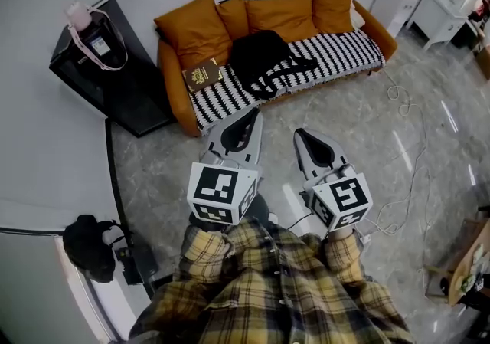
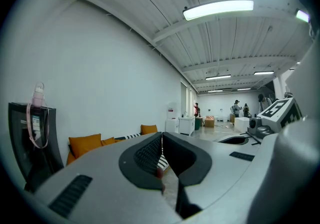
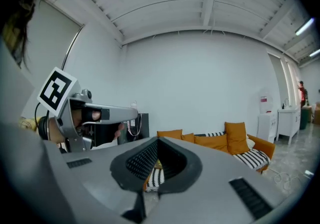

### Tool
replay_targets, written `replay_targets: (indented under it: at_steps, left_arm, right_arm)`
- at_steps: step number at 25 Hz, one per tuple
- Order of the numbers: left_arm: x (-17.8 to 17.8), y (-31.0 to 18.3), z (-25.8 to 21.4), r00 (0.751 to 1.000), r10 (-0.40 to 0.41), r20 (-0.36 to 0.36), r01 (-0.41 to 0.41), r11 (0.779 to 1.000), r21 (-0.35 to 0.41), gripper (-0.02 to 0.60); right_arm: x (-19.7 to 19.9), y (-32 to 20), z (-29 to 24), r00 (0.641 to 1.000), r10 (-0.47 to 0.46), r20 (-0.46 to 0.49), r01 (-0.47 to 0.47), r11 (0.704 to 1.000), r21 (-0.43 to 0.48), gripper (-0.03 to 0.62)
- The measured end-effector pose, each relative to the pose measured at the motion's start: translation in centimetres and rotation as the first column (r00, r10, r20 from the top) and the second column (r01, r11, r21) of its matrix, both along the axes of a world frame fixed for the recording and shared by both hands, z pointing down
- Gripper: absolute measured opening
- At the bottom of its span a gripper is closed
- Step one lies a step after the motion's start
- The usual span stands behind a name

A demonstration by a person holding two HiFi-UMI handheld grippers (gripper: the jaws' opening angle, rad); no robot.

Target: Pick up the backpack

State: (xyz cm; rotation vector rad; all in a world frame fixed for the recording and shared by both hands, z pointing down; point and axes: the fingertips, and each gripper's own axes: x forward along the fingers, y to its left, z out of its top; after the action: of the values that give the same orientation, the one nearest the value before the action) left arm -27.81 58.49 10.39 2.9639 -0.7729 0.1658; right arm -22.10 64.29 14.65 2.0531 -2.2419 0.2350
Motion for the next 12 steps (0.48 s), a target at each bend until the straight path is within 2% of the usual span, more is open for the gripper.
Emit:
replay_targets:
  at_steps: [6, 12]
  left_arm:
    - [1.1, -1.3, 0.3, 1.000, 0.012, -0.006, -0.012, 1.000, 0.004, 0.023]
    - [3.8, -5.5, 0.9, 0.999, 0.040, -0.012, -0.041, 0.999, -0.010, 0.023]
  right_arm:
    - [1.2, -1.1, 0.7, 1.000, 0.015, 0.017, -0.015, 1.000, -0.005, 0.015]
    - [4.1, -5.0, 1.3, 0.999, 0.050, 0.005, -0.050, 0.999, -0.016, 0.015]
